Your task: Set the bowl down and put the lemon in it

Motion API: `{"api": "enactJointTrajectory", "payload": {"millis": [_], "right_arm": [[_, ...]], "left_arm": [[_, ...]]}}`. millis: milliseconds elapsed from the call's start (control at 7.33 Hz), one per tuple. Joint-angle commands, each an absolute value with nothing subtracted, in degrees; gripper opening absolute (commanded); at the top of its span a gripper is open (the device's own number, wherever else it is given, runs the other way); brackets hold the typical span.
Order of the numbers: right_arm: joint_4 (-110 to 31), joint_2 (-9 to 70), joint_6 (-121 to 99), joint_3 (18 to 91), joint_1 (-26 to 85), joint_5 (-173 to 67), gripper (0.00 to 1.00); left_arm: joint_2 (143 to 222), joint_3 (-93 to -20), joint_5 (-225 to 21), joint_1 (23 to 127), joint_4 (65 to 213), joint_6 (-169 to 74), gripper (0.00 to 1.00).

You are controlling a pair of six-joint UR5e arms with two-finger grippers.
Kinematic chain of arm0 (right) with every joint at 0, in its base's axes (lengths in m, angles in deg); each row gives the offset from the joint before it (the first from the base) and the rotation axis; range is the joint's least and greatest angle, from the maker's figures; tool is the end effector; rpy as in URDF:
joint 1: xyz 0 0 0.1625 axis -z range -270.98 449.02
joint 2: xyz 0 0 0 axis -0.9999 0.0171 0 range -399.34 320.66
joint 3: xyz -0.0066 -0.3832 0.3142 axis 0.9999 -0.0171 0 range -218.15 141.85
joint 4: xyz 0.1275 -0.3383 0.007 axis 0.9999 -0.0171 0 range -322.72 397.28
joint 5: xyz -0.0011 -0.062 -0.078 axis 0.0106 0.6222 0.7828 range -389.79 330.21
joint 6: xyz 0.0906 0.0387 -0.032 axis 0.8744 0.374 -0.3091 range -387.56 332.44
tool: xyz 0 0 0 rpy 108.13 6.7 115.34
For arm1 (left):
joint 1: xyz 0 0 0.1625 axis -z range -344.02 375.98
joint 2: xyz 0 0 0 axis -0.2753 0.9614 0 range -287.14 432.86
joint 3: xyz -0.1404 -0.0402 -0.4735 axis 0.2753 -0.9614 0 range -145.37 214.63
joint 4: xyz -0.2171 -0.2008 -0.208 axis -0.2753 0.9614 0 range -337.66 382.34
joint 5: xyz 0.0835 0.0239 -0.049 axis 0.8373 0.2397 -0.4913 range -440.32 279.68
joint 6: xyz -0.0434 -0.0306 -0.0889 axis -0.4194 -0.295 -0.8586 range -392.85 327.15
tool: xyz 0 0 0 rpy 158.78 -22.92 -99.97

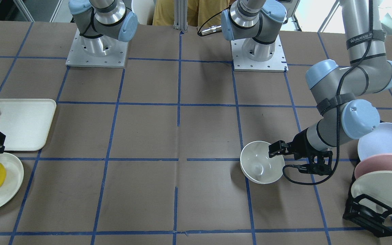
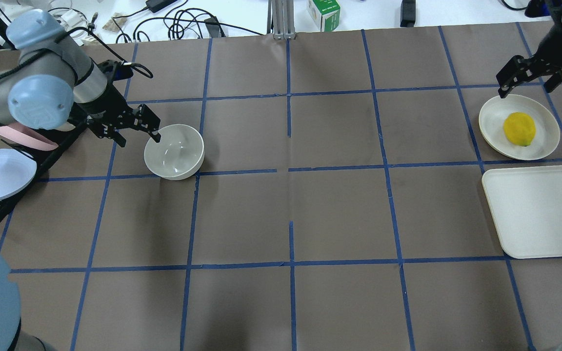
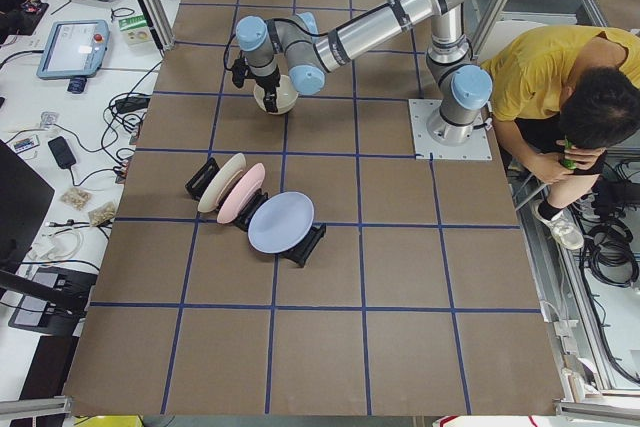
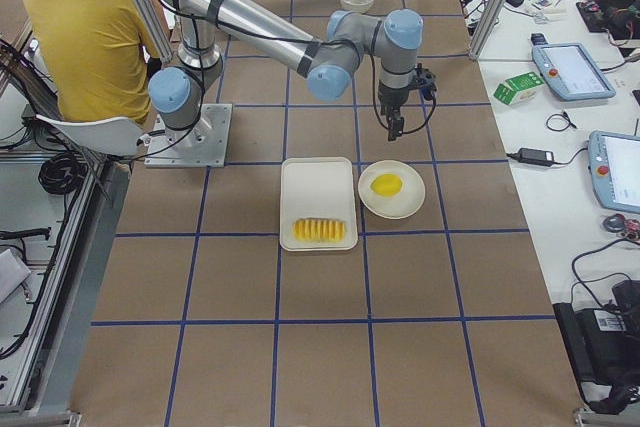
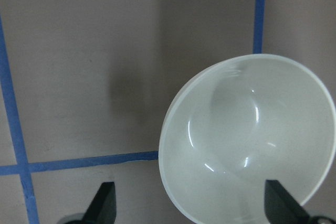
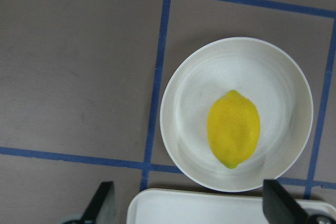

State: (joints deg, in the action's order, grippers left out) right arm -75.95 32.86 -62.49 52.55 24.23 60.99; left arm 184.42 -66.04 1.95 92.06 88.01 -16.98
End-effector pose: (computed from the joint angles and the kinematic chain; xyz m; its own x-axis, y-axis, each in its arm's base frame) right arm -0.1270 -0.5792 0.4328 -0.9843 -0.1663 0.0583 -0.1698 0.9837 -0.0600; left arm -0.0104 -0.5703 0.3288 -0.9861 0.0163 0.1656 0.0325 0.9949 0.0958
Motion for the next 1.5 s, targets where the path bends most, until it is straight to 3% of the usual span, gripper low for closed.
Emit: {"api": "enactJointTrajectory", "payload": {"millis": [0,136,409,545,1227,1364], "right_arm": [[-80.9,27.8,-74.9,52.6,29.1,60.1,1.0],[-84.9,25.5,-75.5,52.7,29.2,60.3,1.0],[-88.8,20.9,-73.7,52.6,29.2,59.5,1.0],[-90.3,19.5,-71.8,52.6,29.2,59.3,1.0],[-89.5,16.8,-63.3,52.6,29.2,57.6,0.99],[-89.1,16.8,-62.9,52.6,29.2,58.2,0.81]], "left_arm": [[186.2,-67.9,1.8,92.0,82.5,-16.5,0.83],[186.8,-68.1,1.9,92.0,82.3,-16.2,0.77],[187.5,-67.6,1.4,92.0,82.0,-16.1,0.23],[187.8,-67.3,1.3,92.0,81.8,-16.1,0.03],[185.8,-66.6,-0.3,92.4,82.6,-17.0,0.0],[185.0,-64.9,-0.4,93.7,83.8,-17.4,0.0]]}}
